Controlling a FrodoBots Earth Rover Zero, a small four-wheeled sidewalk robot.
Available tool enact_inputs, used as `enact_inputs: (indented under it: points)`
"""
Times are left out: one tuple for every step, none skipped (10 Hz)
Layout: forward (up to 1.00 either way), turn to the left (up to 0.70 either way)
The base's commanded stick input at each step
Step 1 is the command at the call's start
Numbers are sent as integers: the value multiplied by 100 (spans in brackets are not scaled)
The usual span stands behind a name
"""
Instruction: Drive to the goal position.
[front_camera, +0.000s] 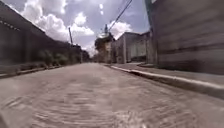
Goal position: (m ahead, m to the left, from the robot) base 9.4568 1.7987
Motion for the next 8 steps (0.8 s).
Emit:
enact_inputs:
  points:
    - [85,0]
    - [85,0]
    - [85,0]
    - [85,0]
    - [85,0]
    - [85,0]
    - [85,0]
    - [85,0]
